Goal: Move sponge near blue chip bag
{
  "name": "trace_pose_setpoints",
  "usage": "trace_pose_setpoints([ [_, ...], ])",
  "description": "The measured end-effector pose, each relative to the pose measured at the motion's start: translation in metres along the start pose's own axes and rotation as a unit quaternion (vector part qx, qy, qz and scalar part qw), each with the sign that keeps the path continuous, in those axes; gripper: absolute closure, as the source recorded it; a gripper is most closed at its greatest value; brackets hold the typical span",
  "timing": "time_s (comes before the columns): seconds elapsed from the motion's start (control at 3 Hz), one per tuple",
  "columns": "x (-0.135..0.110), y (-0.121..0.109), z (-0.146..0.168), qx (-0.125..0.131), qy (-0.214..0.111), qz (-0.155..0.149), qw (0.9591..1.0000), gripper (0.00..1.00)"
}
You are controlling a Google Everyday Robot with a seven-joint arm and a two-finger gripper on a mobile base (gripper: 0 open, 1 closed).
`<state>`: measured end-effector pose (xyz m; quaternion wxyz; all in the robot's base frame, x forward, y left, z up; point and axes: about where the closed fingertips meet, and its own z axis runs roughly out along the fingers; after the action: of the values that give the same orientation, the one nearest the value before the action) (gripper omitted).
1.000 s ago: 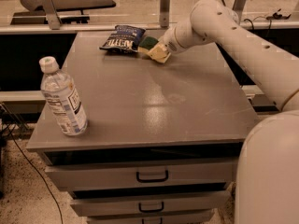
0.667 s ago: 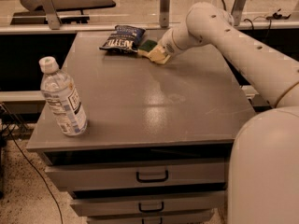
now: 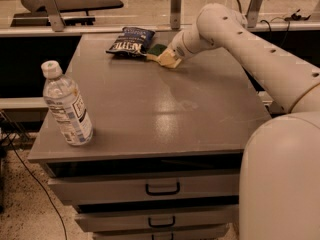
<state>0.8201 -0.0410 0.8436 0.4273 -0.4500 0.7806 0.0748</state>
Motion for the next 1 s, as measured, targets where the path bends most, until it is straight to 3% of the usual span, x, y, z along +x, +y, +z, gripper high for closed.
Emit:
trace_pose_setpoints([
  [0.33,-0.0004,-0.0001,-0.0003,0.000,0.000,0.000,1.0000,0.13],
  [0.67,-0.0012,-0.0004,-0.0010,0.000,0.000,0.000,1.0000,0.00],
  [1.0,-0.0027,-0.0021,-0.0025,0.000,0.000,0.000,1.0000,0.00],
])
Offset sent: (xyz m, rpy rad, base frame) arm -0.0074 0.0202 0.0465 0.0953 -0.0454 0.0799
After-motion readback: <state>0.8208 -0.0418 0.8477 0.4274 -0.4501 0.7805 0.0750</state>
